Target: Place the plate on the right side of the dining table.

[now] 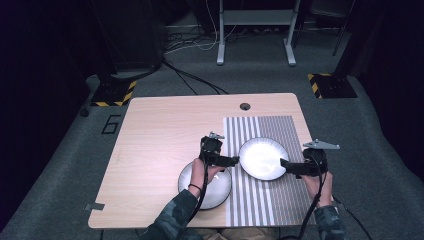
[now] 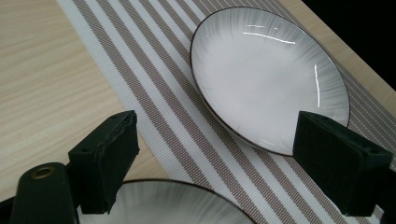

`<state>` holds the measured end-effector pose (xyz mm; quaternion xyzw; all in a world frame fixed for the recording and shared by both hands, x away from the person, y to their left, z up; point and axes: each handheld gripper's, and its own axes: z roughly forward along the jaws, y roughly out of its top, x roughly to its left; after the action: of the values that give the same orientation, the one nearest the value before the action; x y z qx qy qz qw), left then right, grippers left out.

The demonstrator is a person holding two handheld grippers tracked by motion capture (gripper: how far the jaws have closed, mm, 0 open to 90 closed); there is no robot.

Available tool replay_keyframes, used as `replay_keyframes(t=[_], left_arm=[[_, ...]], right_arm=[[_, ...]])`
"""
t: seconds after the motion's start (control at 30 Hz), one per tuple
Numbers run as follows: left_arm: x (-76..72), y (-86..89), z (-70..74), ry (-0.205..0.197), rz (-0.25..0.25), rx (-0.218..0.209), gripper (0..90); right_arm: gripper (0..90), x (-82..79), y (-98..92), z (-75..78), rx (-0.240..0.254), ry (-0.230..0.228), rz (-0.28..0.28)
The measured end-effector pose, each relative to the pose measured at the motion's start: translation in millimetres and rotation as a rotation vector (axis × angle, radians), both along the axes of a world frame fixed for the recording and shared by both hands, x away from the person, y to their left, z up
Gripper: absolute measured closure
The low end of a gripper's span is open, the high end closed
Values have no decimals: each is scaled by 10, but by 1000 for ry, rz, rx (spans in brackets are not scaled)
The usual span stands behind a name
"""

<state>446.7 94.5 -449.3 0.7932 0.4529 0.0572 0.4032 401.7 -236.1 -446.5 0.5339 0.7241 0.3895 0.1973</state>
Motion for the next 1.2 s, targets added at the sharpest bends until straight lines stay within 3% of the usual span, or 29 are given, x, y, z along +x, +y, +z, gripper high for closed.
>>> replay_keyframes(t=[0.27, 0.43, 0.6, 0.7, 1.0, 1.2], left_arm=[[-121, 334, 10, -34, 43, 9, 141], [-170, 559, -22, -29, 70, -3, 139], [-285, 922, -22, -71, 156, 1, 137], [-317, 1030, -18, -87, 177, 3, 136], [-464, 1543, -117, -101, 309, 8, 120], [-578, 1840, -236, -106, 392, 49, 113]], right_arm=[[0, -114, -119, 8, 7, -10, -23], [0, -181, -193, 9, 13, -17, -39], [0, -271, -303, -6, 23, -24, -67], [0, -314, -352, -29, 29, -23, -82], [0, -442, -503, -140, 29, -14, -130], [0, -522, -596, -235, 19, -7, -164]])
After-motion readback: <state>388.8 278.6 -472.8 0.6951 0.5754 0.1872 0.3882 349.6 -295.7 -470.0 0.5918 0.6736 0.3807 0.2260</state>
